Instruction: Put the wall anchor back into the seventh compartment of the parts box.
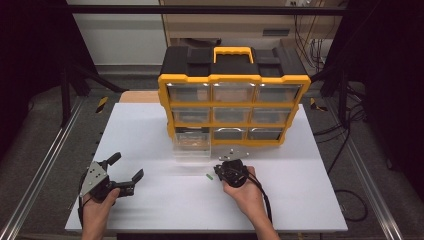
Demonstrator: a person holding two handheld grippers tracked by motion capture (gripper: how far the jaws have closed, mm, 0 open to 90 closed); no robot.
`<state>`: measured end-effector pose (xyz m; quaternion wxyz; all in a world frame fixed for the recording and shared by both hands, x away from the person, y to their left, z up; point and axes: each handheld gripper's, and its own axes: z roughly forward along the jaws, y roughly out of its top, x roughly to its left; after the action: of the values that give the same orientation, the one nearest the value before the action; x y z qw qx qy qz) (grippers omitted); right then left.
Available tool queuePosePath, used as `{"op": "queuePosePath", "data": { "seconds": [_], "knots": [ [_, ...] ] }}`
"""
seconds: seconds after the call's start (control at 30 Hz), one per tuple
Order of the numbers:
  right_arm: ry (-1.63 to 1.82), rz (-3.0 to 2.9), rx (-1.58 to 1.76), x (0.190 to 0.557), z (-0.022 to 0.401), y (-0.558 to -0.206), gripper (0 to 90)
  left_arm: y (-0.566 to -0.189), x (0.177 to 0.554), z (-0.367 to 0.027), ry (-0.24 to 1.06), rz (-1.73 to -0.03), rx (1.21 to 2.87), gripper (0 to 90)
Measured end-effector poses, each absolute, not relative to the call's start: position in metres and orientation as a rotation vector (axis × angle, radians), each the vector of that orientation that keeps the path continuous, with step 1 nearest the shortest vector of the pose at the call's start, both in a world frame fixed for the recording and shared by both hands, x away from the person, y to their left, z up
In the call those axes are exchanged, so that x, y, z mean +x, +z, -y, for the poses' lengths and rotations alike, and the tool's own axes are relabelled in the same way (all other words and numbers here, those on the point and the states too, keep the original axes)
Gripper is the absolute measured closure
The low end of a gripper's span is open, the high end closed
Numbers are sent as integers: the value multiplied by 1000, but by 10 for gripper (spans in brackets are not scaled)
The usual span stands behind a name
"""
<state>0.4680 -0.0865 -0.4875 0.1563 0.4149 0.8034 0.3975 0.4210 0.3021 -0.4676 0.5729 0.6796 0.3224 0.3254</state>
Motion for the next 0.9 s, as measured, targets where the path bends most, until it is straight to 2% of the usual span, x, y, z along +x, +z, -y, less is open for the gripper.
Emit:
{"op": "queuePosePath", "data": {
  "seconds": [0.4,0.9],
  "knots": [
    [1281,-2184,1163,458,112,-461,847,-469,420,-301,771,-753,1604,7],
    [1372,-2124,1072,462,115,-415,847,-468,419,-299,771,-749,1611,7]
  ]
}}
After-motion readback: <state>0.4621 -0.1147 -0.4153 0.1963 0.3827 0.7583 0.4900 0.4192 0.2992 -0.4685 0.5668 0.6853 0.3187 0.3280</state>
